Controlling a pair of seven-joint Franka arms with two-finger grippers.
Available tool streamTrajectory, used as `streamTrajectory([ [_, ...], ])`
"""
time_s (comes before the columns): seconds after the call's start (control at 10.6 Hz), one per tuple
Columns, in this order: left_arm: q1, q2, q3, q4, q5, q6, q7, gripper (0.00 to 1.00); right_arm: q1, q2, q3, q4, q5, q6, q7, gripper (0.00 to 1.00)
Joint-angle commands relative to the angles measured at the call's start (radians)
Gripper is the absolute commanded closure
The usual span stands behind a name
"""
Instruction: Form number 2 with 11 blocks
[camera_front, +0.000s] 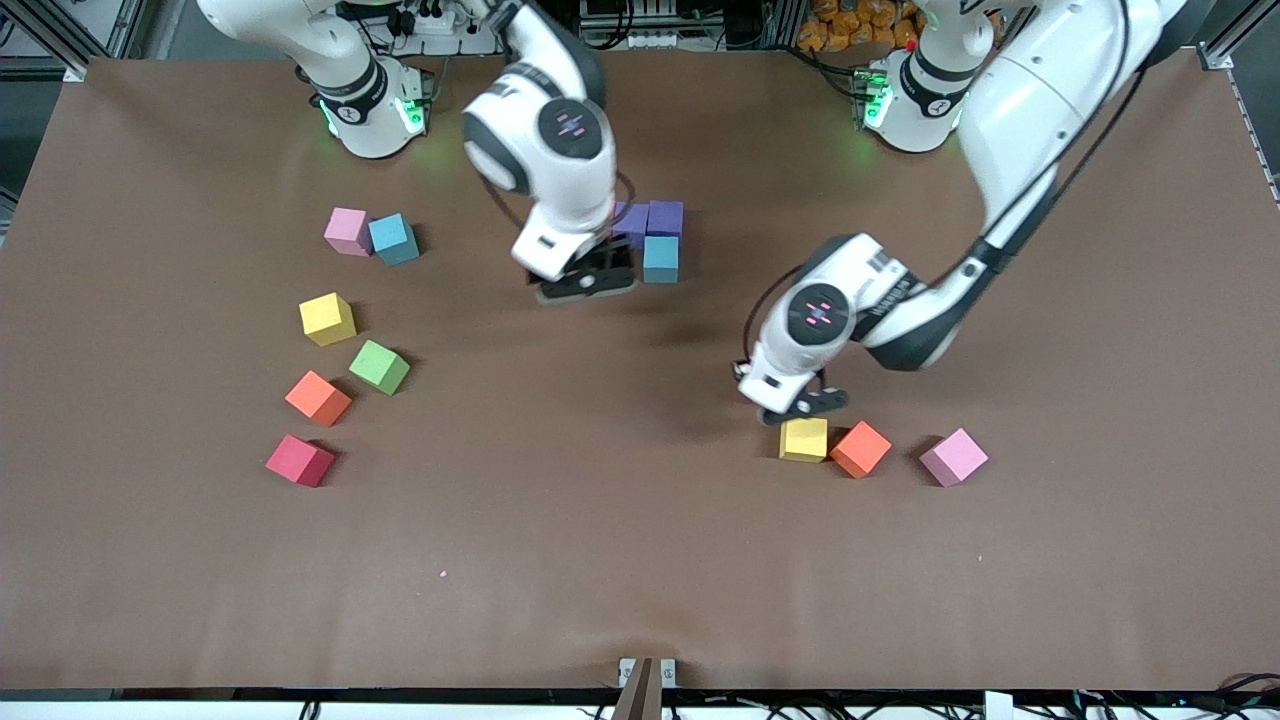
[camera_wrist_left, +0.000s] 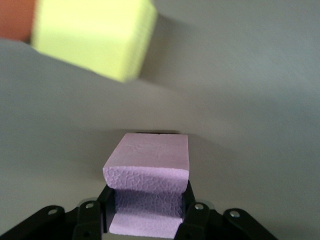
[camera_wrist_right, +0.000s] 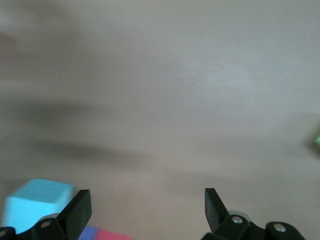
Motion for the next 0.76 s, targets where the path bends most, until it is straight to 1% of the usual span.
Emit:
streamTrajectory([
  [0.0, -0.078, -0.005, 0.003, 0.017, 0.008, -0.024, -0.017, 0.57, -0.152, -0.07, 0.012, -0.108, 0.001, 0.032, -0.243, 0.0],
  [0.28, -0.16, -0.002, 0.005, 0.056, 0.019, -0.028, -0.001, 0.56, -0.303, -0.064, 0.013, -0.177, -0.002, 0.131, -0.504, 0.0],
  [0.38, -0.196, 0.001, 0.01, 0.068, 0.019, -0.031, -0.001, 0.56, -0.356, -0.063, 0.013, -0.181, -0.004, 0.133, -0.679, 0.0],
  [0.47, -0.214, 0.002, 0.011, 0.068, 0.022, -0.031, 0.0, 0.56, -0.39, -0.066, 0.013, -0.182, -0.002, 0.133, -0.8, 0.0],
  [0.66, -0.242, 0.005, 0.011, 0.068, 0.023, -0.031, 0.014, 0.56, -0.43, -0.063, 0.013, -0.201, -0.004, 0.136, -0.97, 0.0],
])
